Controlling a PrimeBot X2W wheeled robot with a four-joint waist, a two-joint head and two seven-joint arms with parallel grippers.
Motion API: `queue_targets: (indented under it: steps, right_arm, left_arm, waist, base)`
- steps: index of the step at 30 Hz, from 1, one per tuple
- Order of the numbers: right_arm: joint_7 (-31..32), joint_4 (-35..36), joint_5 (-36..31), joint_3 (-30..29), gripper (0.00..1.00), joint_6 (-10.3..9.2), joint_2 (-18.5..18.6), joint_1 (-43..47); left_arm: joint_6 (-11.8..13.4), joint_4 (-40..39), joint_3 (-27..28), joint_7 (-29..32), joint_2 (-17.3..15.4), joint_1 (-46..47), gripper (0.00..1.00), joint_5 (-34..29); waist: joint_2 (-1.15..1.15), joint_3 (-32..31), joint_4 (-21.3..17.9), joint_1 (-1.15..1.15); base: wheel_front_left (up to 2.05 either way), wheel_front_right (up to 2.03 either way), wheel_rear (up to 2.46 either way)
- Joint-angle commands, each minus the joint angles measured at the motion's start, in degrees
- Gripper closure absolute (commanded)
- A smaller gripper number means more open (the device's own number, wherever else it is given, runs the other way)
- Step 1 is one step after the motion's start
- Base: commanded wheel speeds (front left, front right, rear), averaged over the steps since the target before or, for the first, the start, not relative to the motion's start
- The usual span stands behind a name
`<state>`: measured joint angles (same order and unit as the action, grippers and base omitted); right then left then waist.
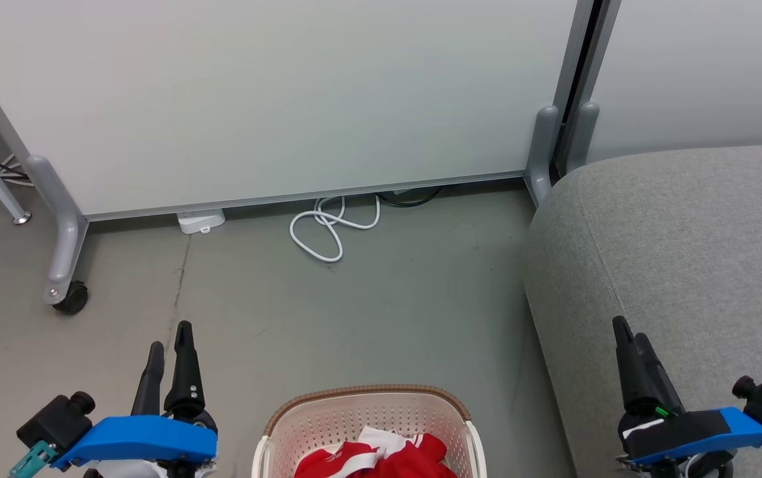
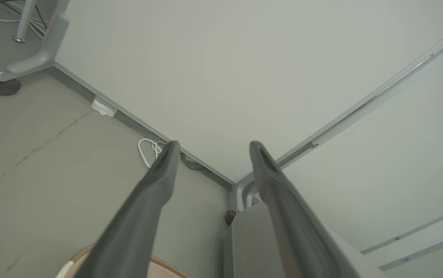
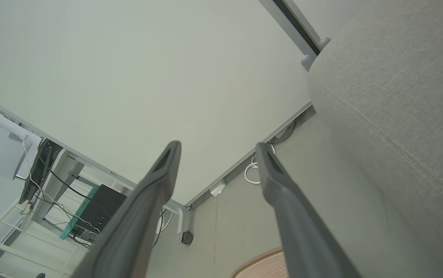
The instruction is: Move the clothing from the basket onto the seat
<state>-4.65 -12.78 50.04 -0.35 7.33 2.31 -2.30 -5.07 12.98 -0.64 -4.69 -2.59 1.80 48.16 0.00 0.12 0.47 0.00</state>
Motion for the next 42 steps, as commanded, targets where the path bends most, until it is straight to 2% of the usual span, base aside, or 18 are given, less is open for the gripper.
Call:
queue_targets:
  steps: [1,20,42]
  right_arm:
    - [-0.39,0.64,-1.51,0.2,0.0,0.14,0.4,-0.27]
    - [-3.07,0.46,-16.01,1.07,0.0,0.15,0.52,-0.01]
    - [-4.62,0.3,-28.23,0.73,0.0,0.18,0.62,0.93]
  left_arm:
    - [0.1,-0.91,-0.17,-0.4,-0.4,0.48,0.0,-1.51]
    - [0.35,-1.03,-2.55,-3.63,-0.84,-0.55,0.0,-16.55]
    - [0.32,2.19,-4.12,-6.74,-0.74,-0.79,0.0,-27.06]
  waist:
    - [0.0,0.0,0.01,0.0]
    - [0.0,-0.01,0.18,0.0]
    - [0.0,-0.49,0.74,0.0]
  base:
    - [0.0,0.0,0.0]
    - [0.0,0.0,0.0]
    - [0.0,0.0,0.0]
